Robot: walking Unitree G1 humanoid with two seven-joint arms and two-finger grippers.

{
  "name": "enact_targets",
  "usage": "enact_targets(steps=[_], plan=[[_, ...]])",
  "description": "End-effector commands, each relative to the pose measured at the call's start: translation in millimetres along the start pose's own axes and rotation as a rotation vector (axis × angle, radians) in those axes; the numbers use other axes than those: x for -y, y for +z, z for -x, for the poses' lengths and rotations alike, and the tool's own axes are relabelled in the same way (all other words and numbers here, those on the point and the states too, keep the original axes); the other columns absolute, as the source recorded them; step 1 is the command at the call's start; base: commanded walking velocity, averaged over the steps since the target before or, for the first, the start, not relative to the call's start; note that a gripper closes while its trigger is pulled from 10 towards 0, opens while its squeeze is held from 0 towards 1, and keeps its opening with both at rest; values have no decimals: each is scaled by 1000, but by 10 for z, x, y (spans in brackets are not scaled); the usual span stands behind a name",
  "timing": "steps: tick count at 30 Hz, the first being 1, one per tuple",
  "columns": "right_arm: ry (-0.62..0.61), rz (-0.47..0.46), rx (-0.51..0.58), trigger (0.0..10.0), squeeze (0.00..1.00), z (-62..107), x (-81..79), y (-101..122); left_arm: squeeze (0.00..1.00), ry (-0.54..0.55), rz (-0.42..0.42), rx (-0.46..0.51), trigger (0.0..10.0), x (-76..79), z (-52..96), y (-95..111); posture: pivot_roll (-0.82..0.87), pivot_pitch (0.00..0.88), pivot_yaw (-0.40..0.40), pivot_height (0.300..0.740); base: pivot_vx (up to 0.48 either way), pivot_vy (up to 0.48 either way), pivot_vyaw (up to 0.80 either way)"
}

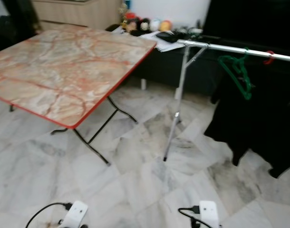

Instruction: Hang hanger

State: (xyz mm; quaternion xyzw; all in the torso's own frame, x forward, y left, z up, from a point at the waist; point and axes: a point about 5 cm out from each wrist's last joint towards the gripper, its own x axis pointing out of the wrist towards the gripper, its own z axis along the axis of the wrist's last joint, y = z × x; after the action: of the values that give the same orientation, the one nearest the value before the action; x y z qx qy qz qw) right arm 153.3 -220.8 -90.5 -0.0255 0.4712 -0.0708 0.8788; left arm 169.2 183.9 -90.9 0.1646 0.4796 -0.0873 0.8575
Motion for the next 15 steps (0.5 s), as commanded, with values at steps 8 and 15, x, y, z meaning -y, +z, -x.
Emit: enact_targets(steps=[8, 15], plan=[[-15, -17, -24, 10000, 0, 9, 41, -48, 0, 11, -20, -18, 10000, -102, 22, -88, -155, 0, 40, 740, 0, 0, -775], [-28, -34, -23, 10000, 0, 8, 43, -45, 0, 18, -25, -19, 10000, -145, 31, -110, -154, 0, 42, 740, 0, -37, -775]])
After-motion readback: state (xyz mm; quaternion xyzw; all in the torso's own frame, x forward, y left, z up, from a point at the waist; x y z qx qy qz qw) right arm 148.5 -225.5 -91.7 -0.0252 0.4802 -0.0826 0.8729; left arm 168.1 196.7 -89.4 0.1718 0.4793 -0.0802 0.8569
